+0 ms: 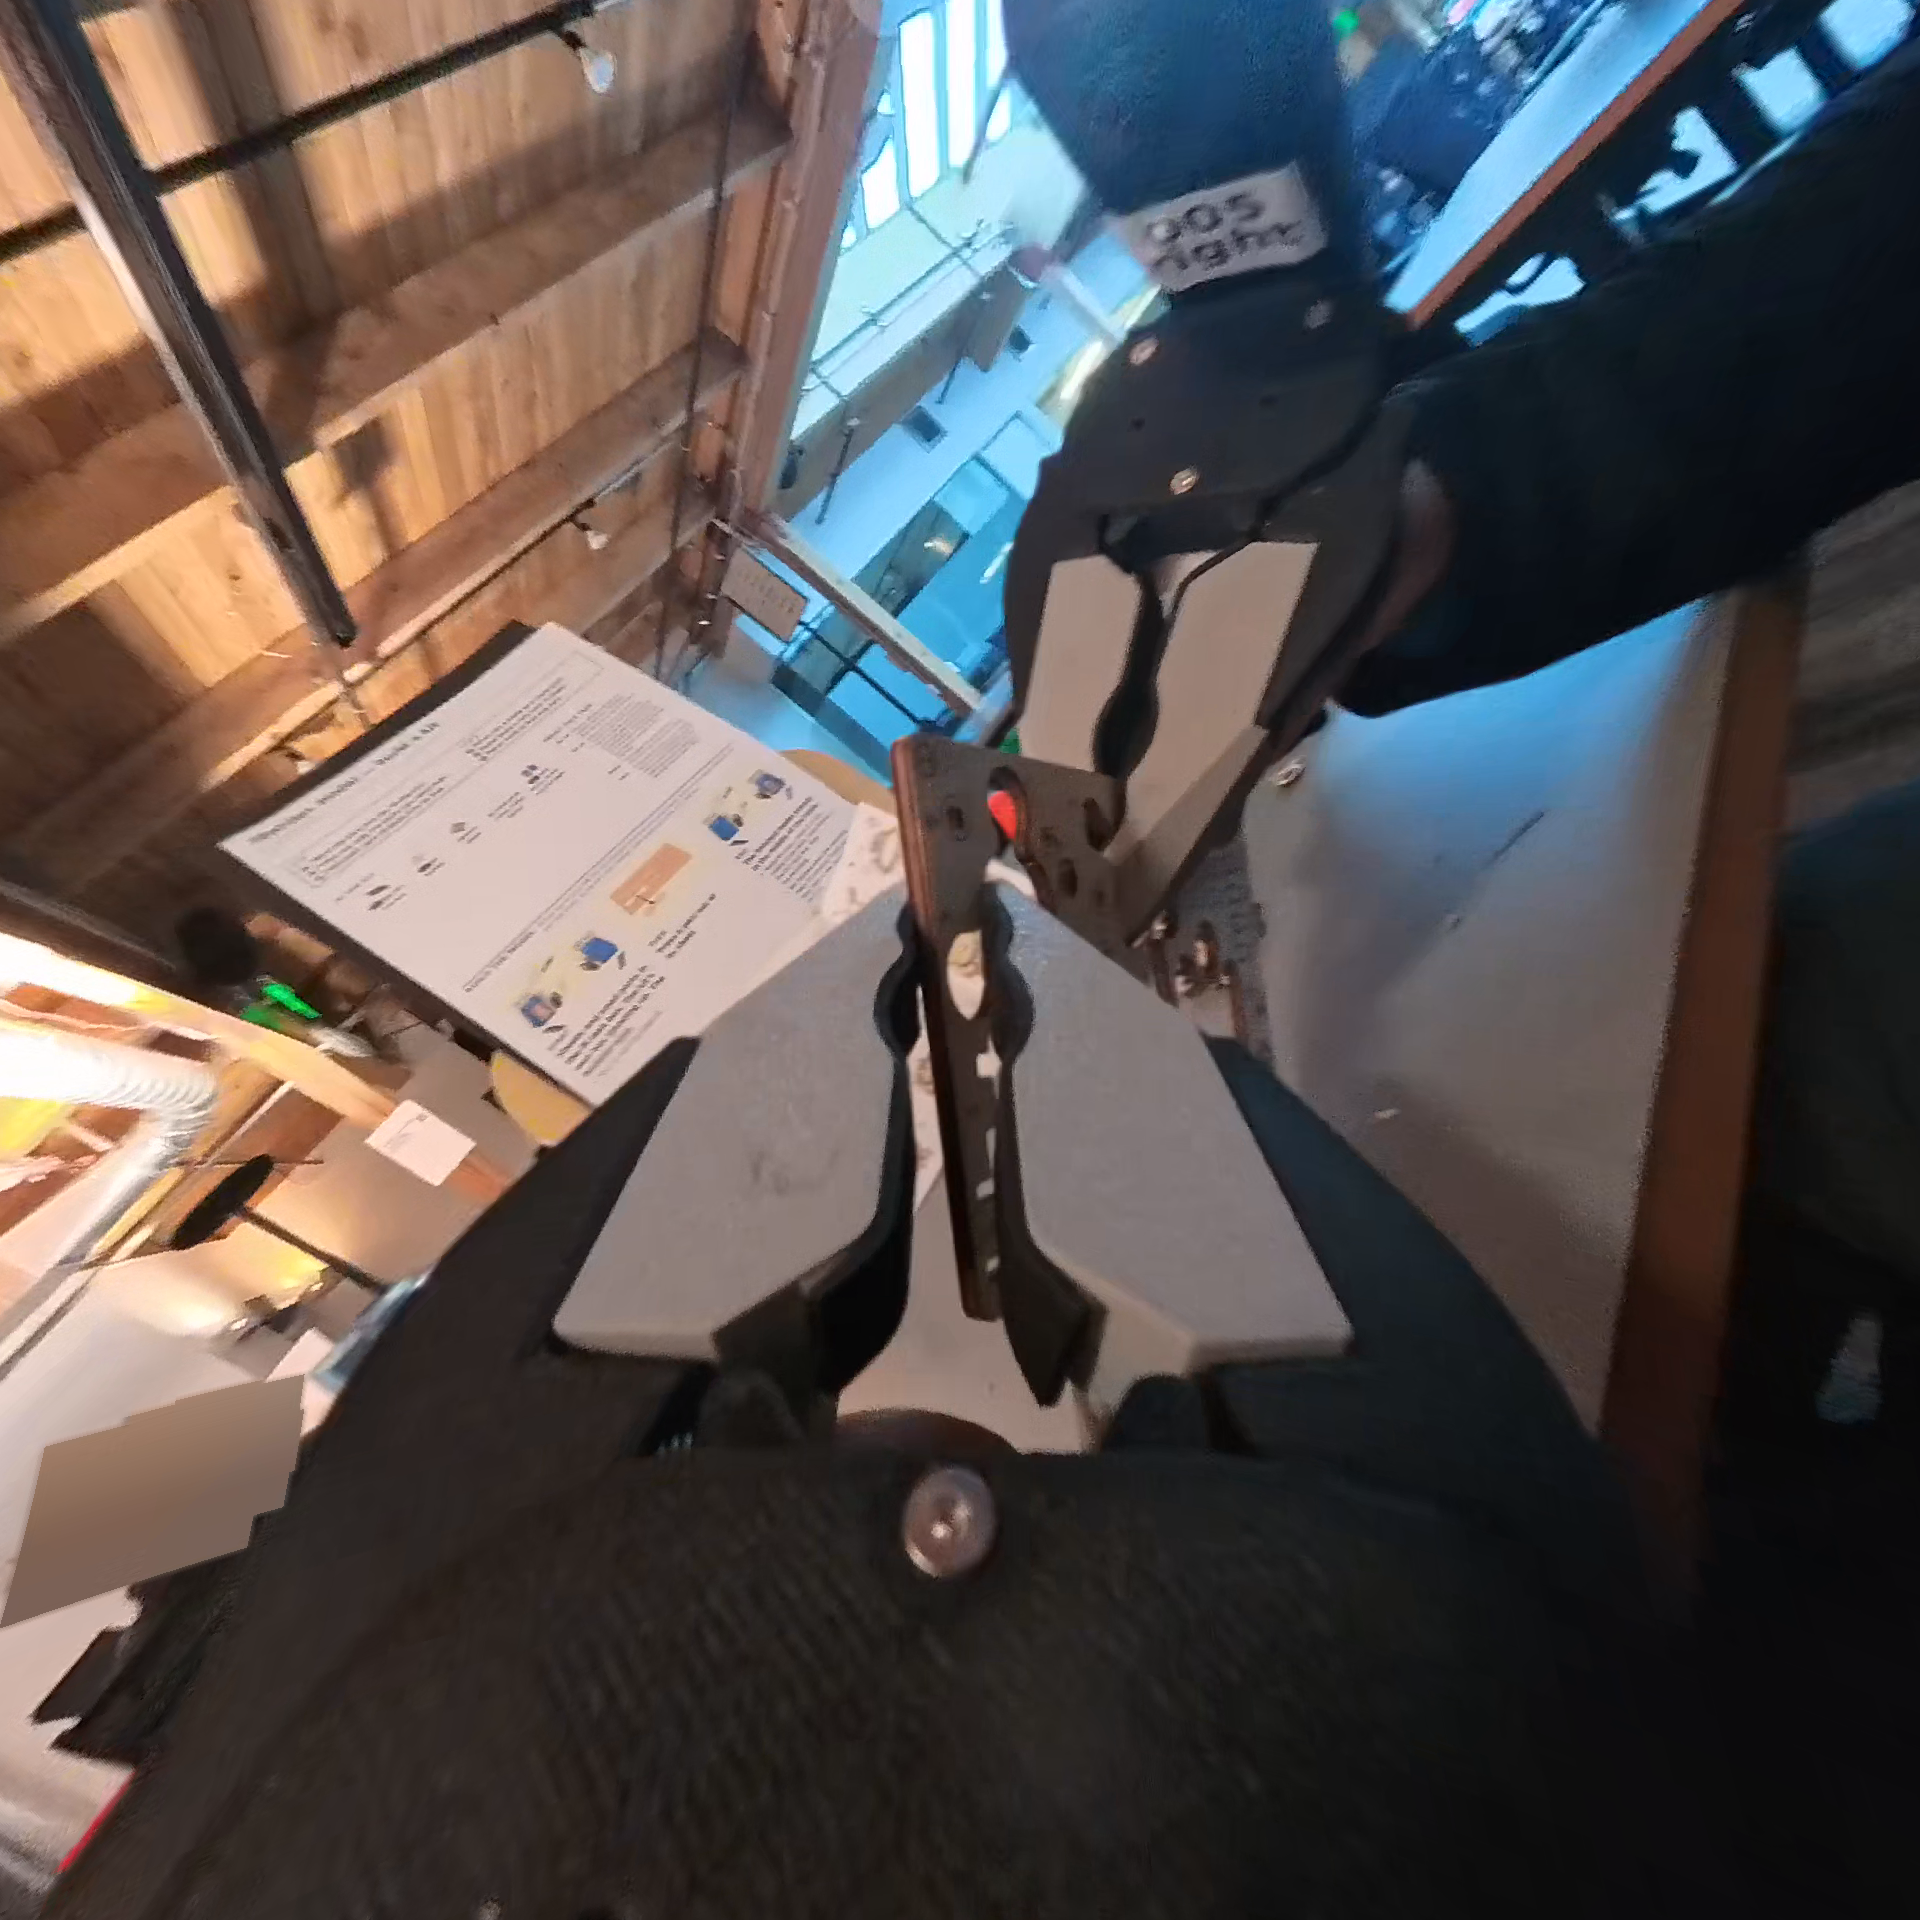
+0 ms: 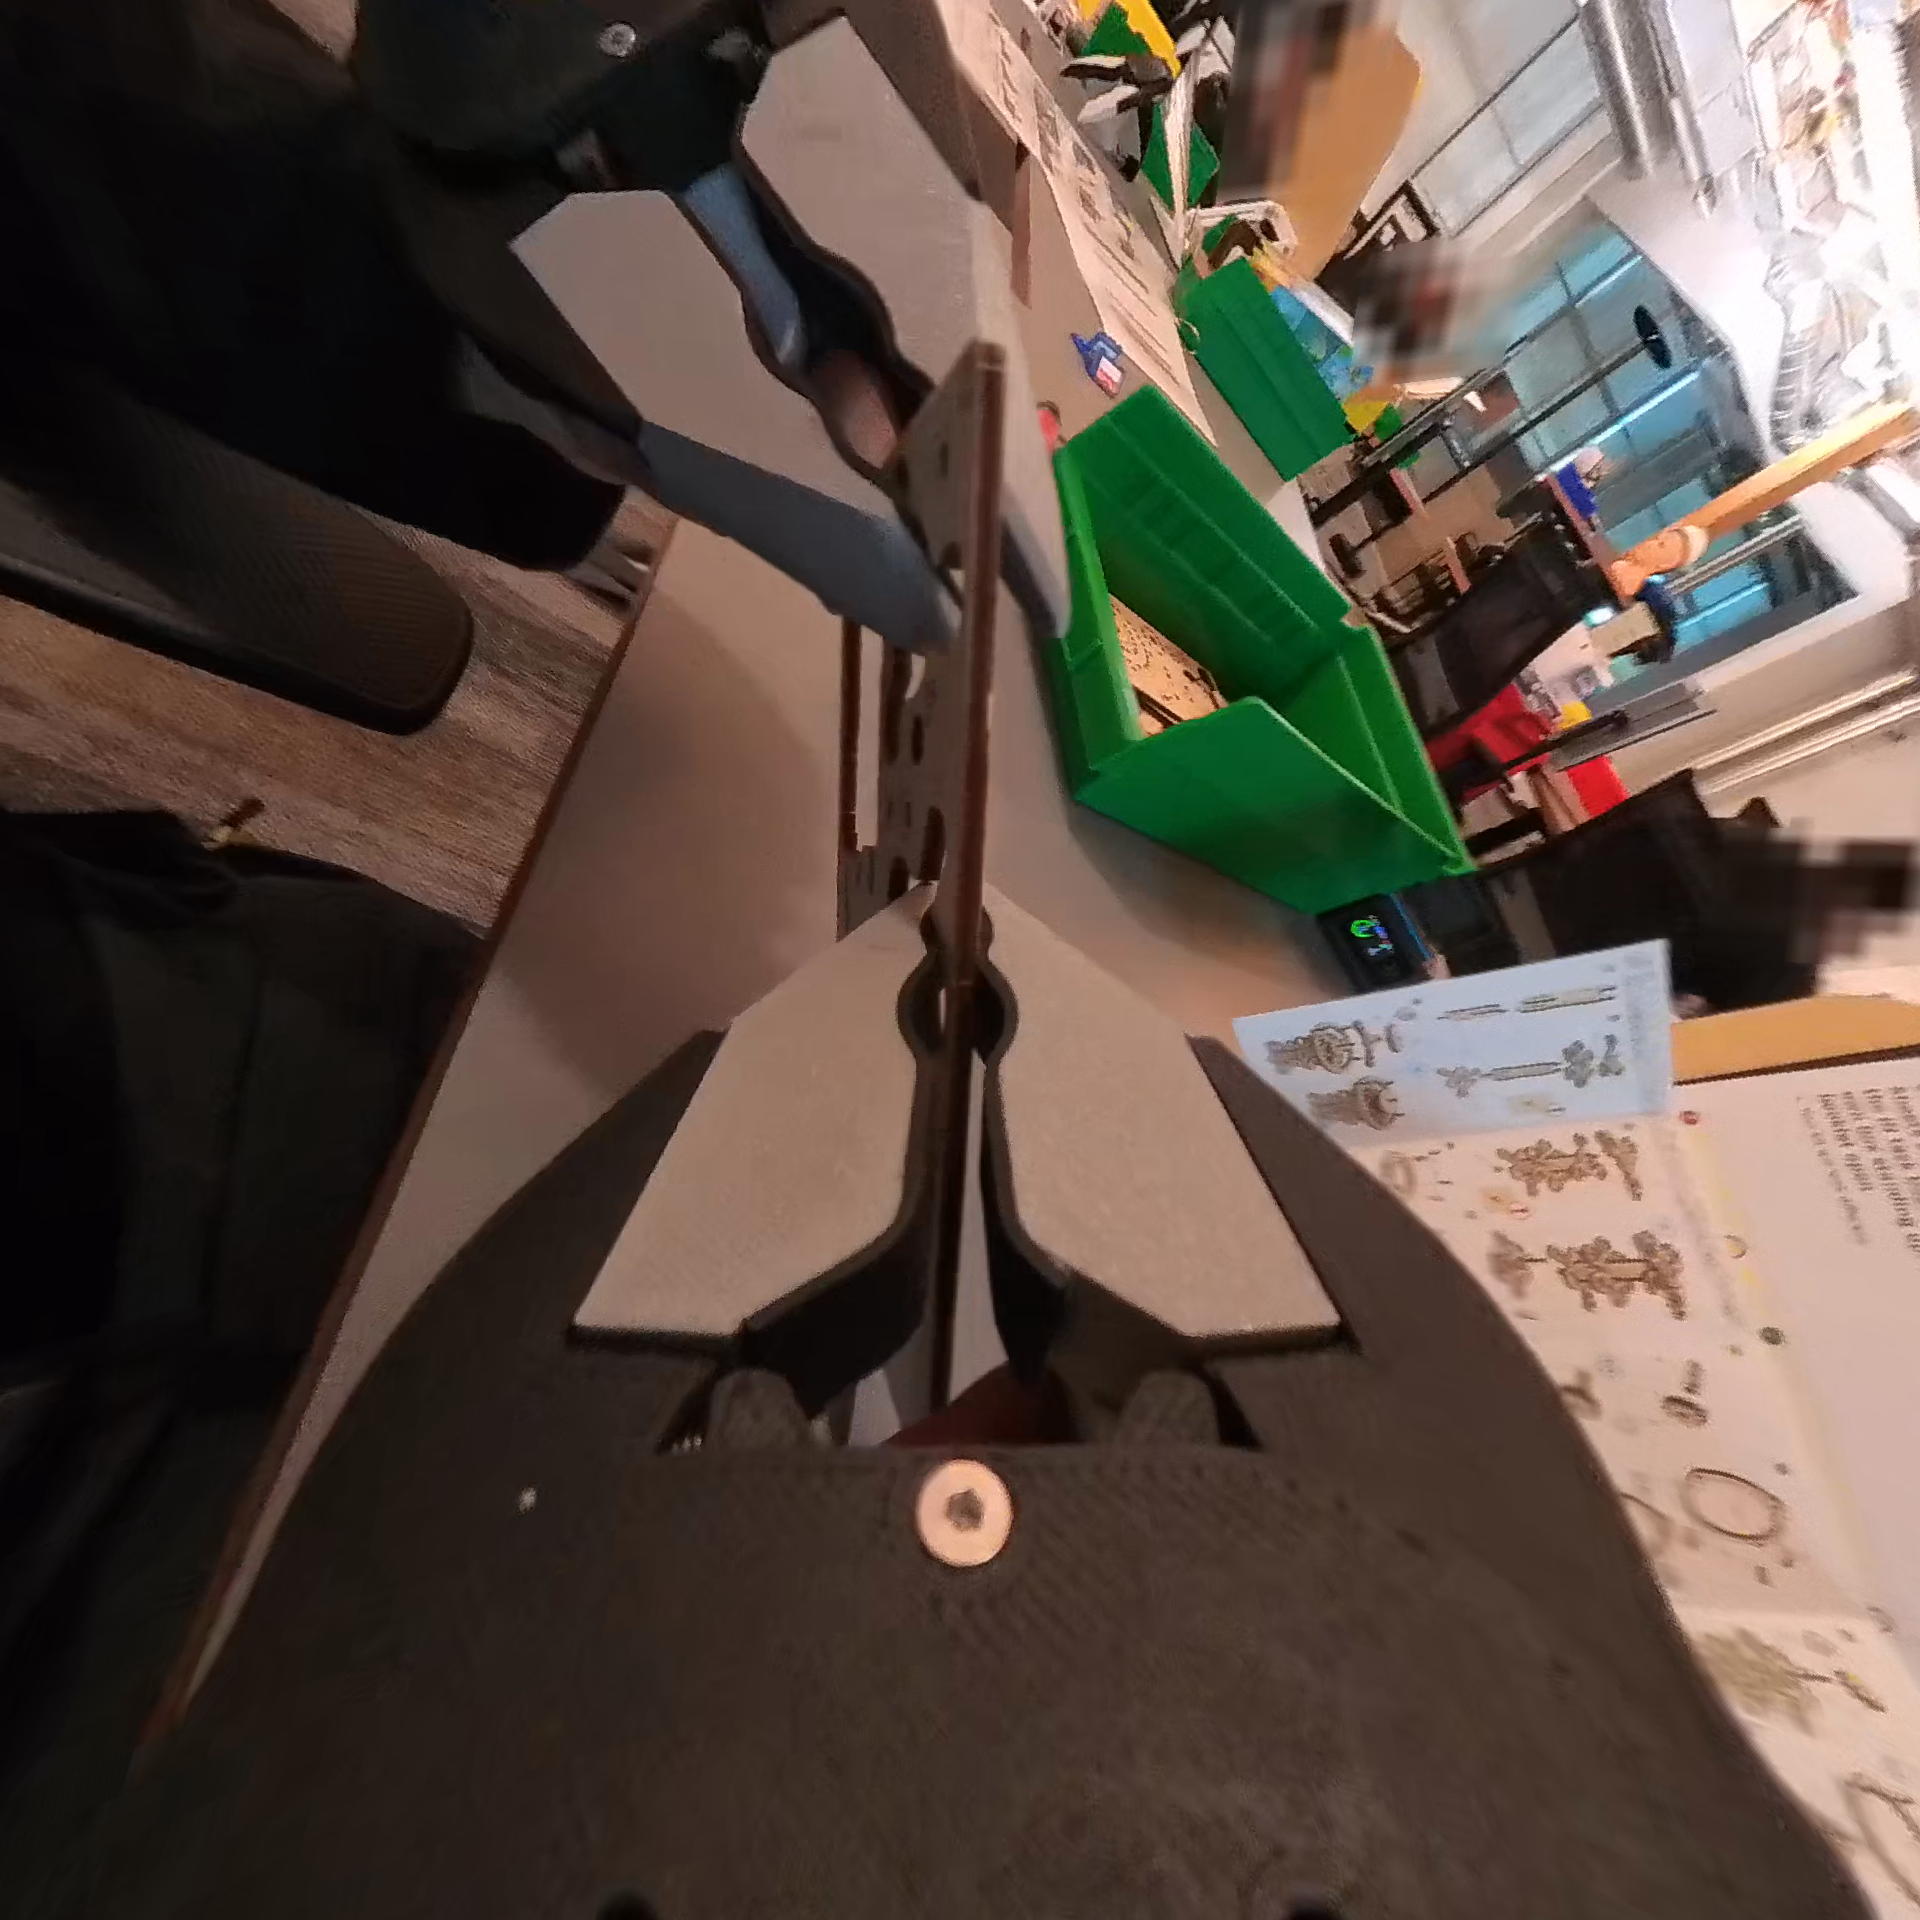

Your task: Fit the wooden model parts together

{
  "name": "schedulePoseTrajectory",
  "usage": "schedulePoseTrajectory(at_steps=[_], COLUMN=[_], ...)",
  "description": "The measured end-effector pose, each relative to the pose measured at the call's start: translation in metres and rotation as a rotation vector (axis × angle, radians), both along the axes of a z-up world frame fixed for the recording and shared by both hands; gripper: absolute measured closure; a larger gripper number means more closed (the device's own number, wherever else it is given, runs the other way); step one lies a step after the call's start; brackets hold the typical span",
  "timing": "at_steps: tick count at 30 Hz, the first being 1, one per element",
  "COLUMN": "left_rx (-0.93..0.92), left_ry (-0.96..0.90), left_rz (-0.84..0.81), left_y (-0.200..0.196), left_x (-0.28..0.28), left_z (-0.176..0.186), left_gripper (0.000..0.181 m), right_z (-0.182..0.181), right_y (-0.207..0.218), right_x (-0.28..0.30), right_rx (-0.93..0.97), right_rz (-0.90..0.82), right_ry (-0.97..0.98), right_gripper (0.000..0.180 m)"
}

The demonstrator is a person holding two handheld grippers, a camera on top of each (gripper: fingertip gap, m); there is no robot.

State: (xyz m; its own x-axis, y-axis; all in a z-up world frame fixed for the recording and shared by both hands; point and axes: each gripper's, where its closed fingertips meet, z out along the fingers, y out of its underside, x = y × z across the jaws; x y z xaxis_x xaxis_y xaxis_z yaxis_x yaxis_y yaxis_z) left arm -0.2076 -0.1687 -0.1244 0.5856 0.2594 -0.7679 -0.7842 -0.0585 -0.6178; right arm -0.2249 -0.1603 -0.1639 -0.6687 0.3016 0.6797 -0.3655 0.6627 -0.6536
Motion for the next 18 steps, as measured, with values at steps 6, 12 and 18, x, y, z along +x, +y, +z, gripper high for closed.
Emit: schedulePoseTrajectory(at_steps=[6,12,18], left_rx=[-0.046,-0.058,-0.027], left_ry=[-0.248,-0.489,-0.545], left_rz=[0.073,0.07,0.078], left_y=[-0.001,-0.007,-0.022], left_x=[-0.021,-0.021,-0.024], left_z=[-0.023,-0.03,-0.028], left_gripper=[0.167,0.168,0.14], right_z=[-0.015,-0.018,-0.017], right_y=[0.003,0.0,0.002], right_x=[-0.014,-0.014,-0.014], right_rx=[0.092,0.046,0.025], right_rz=[-0.14,-0.179,-0.192], right_ry=[0.075,0.038,0.033], right_gripper=[0.18,0.18,0.18])
